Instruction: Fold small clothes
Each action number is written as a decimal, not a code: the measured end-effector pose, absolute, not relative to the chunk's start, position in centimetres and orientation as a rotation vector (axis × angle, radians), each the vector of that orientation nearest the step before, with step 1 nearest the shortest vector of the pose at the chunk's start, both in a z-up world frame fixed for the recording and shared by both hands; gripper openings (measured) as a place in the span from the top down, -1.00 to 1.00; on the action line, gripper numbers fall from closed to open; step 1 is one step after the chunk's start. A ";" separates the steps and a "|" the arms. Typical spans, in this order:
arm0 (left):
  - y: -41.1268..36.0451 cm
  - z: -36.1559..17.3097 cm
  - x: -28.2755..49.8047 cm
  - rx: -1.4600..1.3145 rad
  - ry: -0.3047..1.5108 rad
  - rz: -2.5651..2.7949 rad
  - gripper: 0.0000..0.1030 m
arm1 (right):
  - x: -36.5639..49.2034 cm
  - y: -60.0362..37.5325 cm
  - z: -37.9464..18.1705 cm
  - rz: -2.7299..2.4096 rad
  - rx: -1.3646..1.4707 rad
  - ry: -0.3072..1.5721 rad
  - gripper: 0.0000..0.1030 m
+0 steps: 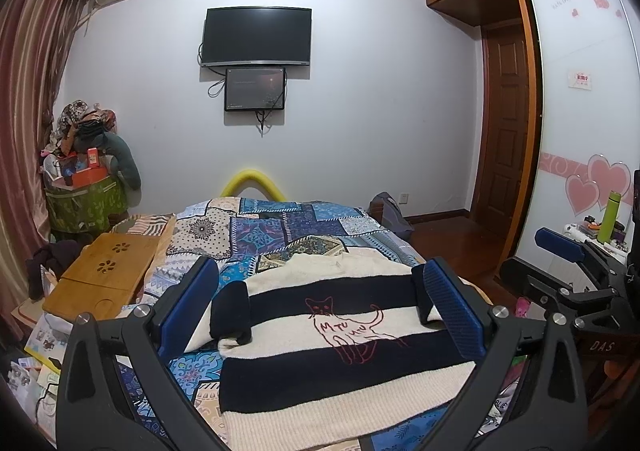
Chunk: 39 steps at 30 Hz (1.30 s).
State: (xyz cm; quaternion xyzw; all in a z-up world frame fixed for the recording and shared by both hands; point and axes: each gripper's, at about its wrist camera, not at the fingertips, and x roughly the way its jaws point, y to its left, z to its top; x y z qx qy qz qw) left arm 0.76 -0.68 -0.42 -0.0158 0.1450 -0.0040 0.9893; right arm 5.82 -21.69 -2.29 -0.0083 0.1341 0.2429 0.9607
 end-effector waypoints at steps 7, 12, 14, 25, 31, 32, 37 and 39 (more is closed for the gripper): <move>-0.9 -0.5 0.9 -0.033 0.293 -0.009 -1.00 | 5.8 -21.6 -2.3 0.492 -0.017 0.276 -0.99; -0.5 -0.9 1.6 -0.043 0.305 -0.011 -1.00 | 6.2 -21.4 -2.5 0.493 -0.021 0.284 -0.99; -0.1 -1.1 2.0 -0.047 0.315 -0.009 -1.00 | 6.5 -21.2 -2.6 0.493 -0.024 0.291 -0.99; 7.1 -5.1 7.3 -0.113 0.444 0.132 -1.00 | 11.9 -19.4 -5.2 0.510 -0.048 0.406 -0.99; 14.4 -9.1 11.6 -0.152 0.569 0.270 -1.00 | 16.2 -18.4 -7.2 0.514 -0.074 0.476 -0.99; 16.0 -10.1 12.4 -0.162 0.601 0.300 -1.00 | 17.0 -18.1 -7.5 0.513 -0.077 0.489 -0.99; 22.0 -14.7 15.4 -0.279 0.730 0.354 -1.00 | 21.3 -17.3 -9.4 0.506 -0.089 0.566 -0.98; 24.4 -17.0 16.5 -0.335 0.787 0.390 -0.92 | 22.5 -16.9 -10.1 0.495 -0.102 0.586 -0.98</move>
